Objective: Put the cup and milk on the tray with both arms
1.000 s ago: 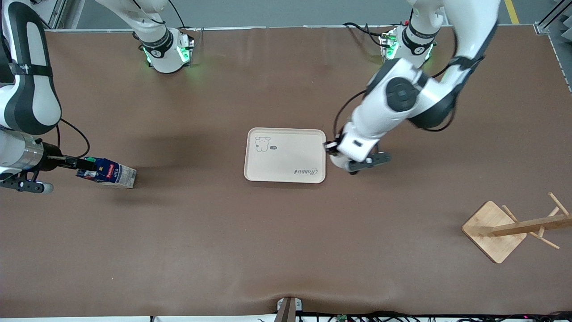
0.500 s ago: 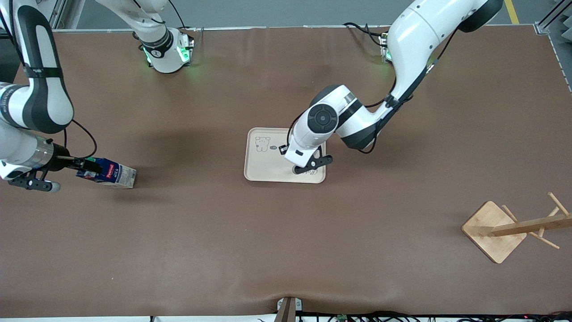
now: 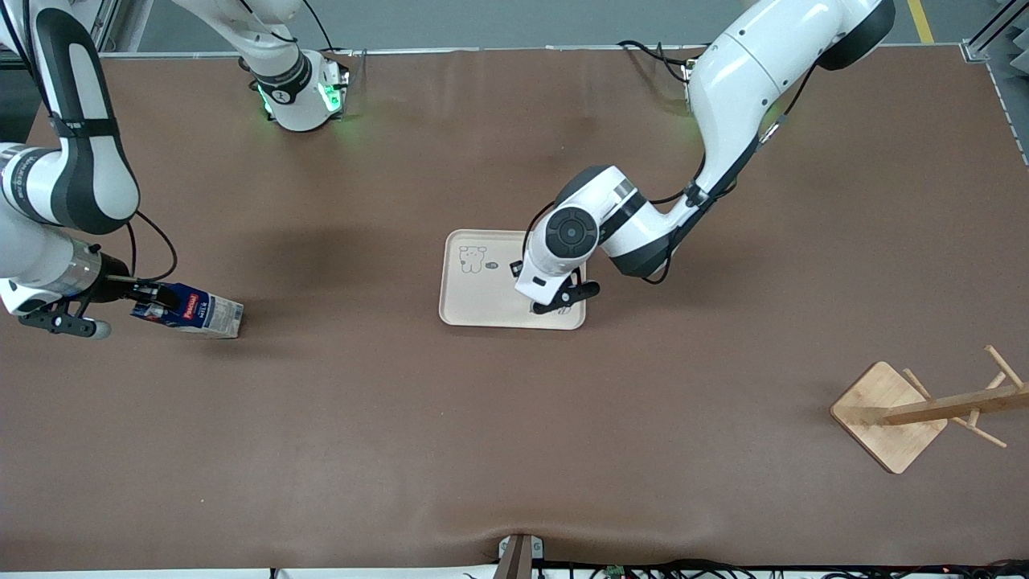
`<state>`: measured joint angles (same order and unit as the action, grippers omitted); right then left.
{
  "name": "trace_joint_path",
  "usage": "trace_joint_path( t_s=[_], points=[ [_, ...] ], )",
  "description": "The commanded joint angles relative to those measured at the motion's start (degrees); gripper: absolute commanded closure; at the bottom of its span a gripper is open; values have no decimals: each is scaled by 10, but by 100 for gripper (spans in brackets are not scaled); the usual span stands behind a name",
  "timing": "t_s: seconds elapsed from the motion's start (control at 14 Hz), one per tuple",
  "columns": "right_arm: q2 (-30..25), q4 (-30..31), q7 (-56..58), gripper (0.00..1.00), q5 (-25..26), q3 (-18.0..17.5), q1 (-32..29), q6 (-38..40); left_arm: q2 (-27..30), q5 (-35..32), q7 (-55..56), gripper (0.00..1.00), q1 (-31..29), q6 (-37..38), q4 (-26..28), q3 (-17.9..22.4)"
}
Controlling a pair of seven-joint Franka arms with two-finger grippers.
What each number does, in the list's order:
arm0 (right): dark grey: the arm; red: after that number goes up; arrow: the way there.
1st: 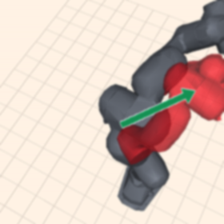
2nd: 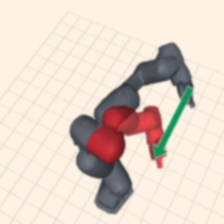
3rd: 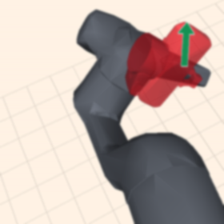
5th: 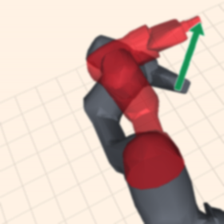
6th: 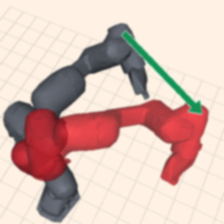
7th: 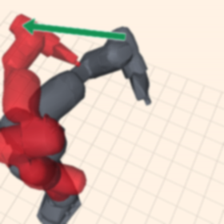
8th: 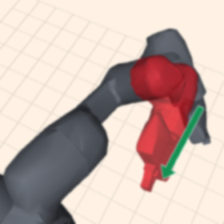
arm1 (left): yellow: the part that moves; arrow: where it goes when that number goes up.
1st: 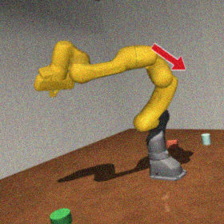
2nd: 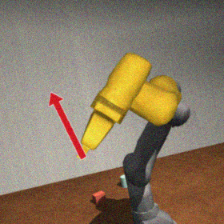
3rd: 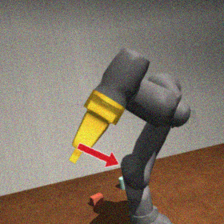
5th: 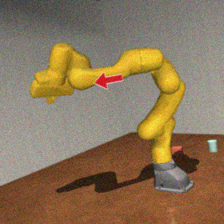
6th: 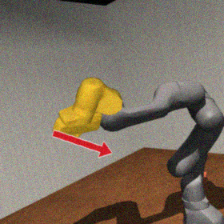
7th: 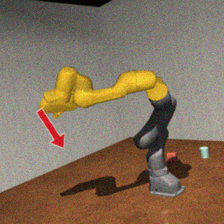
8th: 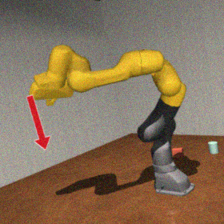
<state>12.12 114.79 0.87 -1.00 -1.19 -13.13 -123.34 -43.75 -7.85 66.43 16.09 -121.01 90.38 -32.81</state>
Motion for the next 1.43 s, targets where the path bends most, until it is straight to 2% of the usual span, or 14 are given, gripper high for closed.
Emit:
trace_joint_path(
  t_s=[0.0,0.14,0.21,0.36,0.5,0.57,0.64,0.71,0.86,1.07,1.21,1.36],
  points=[
    [-18,-6,7,87,1,-12,-5,8,-14,-13,5,100,8,11,-11,0],
    [-16,-45,16,90,1,-12,6,51,-17,-13,5,100,9,11,-9,8],
    [-14,-67,16,100,1,-12,10,83,-17,-13,5,100,11,11,-9,11],
    [-12,-106,14,100,1,-11,25,136,-17,-14,5,100,17,11,-10,23],
    [-12,-119,13,100,1,-11,34,145,-17,-15,5,100,27,11,-13,38],
    [-12,-120,13,100,1,-11,38,150,-17,-13,8,93,31,10,-13,41],
    [-13,-123,14,100,1,-12,43,165,-17,-13,8,53,32,10,-13,42],
    [-13,-134,14,100,1,-12,50,199,-16,-14,6,1,33,9,-13,42],
    [-12,-154,9,100,-5,-12,73,252,-10,-12,8,0,33,9,-17,42],
    [-13,-155,-11,100,-40,-12,104,268,22,-15,6,0,26,20,-34,42],
    [-14,-163,-43,100,-65,-12,134,296,63,-20,3,0,13,59,-56,42],
    [-19,-162,-86,100,-68,-12,186,301,96,-50,-1,0,-24,94,-77,41]
  ],
)
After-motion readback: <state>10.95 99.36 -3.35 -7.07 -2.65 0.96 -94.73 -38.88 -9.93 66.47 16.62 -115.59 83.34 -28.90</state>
